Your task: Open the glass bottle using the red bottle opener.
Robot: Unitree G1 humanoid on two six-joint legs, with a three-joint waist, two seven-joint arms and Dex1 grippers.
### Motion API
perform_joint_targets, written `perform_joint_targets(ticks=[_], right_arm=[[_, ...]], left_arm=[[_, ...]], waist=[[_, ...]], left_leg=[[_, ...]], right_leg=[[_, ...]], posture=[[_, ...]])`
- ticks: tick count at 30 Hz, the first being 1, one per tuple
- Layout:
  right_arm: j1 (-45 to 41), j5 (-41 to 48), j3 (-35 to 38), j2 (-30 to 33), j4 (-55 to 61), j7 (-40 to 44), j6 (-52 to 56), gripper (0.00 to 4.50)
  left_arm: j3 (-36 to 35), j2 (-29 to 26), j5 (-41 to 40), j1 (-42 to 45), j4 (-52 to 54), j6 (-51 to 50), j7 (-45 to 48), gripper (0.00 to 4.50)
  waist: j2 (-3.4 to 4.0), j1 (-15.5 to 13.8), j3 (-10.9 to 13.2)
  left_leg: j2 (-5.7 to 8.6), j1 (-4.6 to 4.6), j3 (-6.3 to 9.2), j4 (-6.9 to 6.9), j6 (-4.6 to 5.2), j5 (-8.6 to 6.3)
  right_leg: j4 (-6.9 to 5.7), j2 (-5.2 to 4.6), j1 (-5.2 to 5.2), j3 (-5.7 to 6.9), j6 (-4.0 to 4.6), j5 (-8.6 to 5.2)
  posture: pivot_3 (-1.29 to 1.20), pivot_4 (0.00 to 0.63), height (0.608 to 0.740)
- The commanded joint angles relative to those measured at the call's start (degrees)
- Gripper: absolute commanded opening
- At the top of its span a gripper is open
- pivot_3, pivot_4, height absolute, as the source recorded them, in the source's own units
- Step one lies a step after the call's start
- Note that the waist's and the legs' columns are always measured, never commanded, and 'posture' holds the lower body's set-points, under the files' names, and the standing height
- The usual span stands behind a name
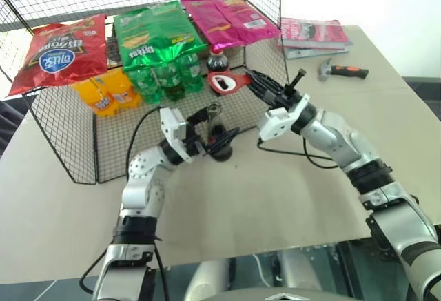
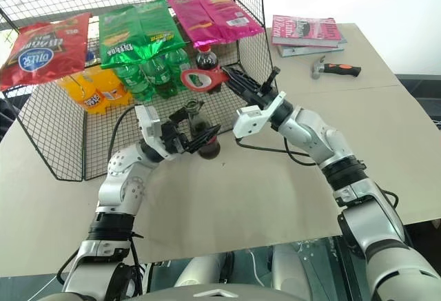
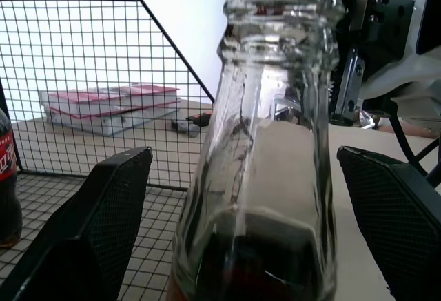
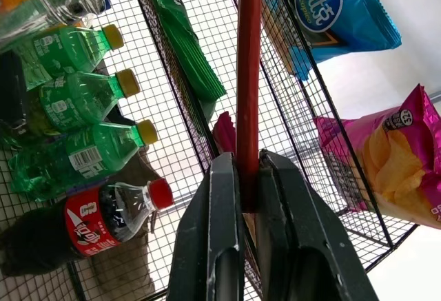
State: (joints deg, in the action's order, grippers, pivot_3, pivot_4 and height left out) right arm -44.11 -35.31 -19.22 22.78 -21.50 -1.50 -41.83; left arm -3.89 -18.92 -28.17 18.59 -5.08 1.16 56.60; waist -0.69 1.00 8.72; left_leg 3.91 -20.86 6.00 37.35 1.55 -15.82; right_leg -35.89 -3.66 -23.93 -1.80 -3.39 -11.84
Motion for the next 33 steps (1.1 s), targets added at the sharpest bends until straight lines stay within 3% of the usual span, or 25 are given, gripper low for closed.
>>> perform_joint_targets(ticks=[1, 11, 15, 20, 22, 25, 28, 32, 33], right_arm=[[0.9, 3.1, 2.0, -0.1, 1.1, 0.5, 0.3, 0.00], [3.9, 7.4, 3.7, -0.4, 1.9, 2.4, 2.8, 0.00], [8.4, 15.1, 5.9, -1.9, 5.9, 6.7, 7.8, 0.00], [22.4, 41.1, 7.5, -3.2, 21.5, 23.8, 28.8, 0.00], [24.7, 44.8, 8.1, -2.7, 25.7, 26.4, 34.1, 0.00], [32.7, 60.6, 8.8, 1.1, 36.3, 32.0, 54.8, 0.00], [35.6, 67.7, 10.1, 3.8, 41.2, 34.0, 65.6, 0.00], [35.8, 71.6, 11.9, 5.0, 43.2, 34.1, 73.5, 1.59], [35.7, 71.6, 12.2, 5.3, 43.1, 34.2, 74.3, 2.23]], left_arm=[[-0.4, -1.7, -0.4, -1.8, 4.5, -0.5, 0.3, 4.44], [-1.5, -5.5, 0.6, -8.7, 6.6, -0.3, 0.1, 4.44], [-3.0, -6.5, 0.2, -12.0, 9.4, -0.4, -1.8, 4.44], [-6.7, -8.5, -0.1, -20.4, 16.1, -1.5, -5.5, 4.44], [-7.3, -8.8, -0.3, -22.2, 17.6, -1.8, -6.3, 4.44], [-9.4, -7.6, -0.9, -30.2, 23.4, -2.7, -9.5, 4.44], [-10.2, -5.8, -1.6, -34.9, 27.7, -4.7, -14.1, 4.44], [-10.3, -5.0, -0.9, -39.3, 31.1, -6.8, -17.5, 4.50], [-10.3, -5.0, -0.9, -40.2, 31.7, -7.2, -18.0, 4.50]], waist=[[0.00, 0.0, 0.0], [0.02, 0.0, 0.0], [0.02, 0.0, 0.0], [0.03, -0.1, 0.0], [0.10, -0.2, 0.1], [0.14, -0.2, 0.1], [0.13, -0.3, 0.1], [0.10, -0.4, 0.2], [0.09, -0.4, 0.2]], left_leg=[[0.00, 0.00, 0.00, 0.00, 0.00, 0.00], [-0.01, 0.01, 0.00, -0.01, 0.00, 0.00], [-0.05, 0.01, 0.00, -0.04, 0.00, -0.01], [-0.11, -0.02, 0.01, -0.18, 0.05, -0.04], [-0.09, -0.04, -0.01, -0.19, 0.07, -0.05], [-0.10, 0.01, -0.04, -0.15, 0.31, -0.19], [-0.12, 0.09, 0.00, -0.16, 0.36, -0.22], [-0.13, 0.07, 0.02, -0.06, 0.37, -0.22], [-0.15, 0.10, 0.06, 0.00, 0.36, -0.21]], right_leg=[[0.00, 0.00, -0.01, 0.00, 0.00, 0.00], [-0.01, 0.00, -0.01, -0.01, 0.00, 0.00], [0.02, 0.00, 0.00, -0.02, 0.01, -0.01], [0.10, -0.09, -0.04, -0.08, 0.03, -0.02], [0.10, -0.25, -0.07, -0.09, 0.03, -0.02], [0.06, -0.27, -0.04, -0.08, 0.03, 0.00], [0.10, -0.33, 0.12, 0.00, 0.04, -0.02], [0.11, -0.33, 0.15, 0.09, 0.09, -0.07], [0.11, -0.31, 0.20, 0.15, 0.08, -0.10]], posture=[[0.00, 0.150, 0.740], [0.00, 0.150, 0.740], [0.00, 0.150, 0.740], [0.00, 0.150, 0.740], [0.00, 0.150, 0.740], [0.00, 0.150, 0.740], [0.00, 0.150, 0.740], [0.00, 0.150, 0.740], [0.00, 0.150, 0.740]])
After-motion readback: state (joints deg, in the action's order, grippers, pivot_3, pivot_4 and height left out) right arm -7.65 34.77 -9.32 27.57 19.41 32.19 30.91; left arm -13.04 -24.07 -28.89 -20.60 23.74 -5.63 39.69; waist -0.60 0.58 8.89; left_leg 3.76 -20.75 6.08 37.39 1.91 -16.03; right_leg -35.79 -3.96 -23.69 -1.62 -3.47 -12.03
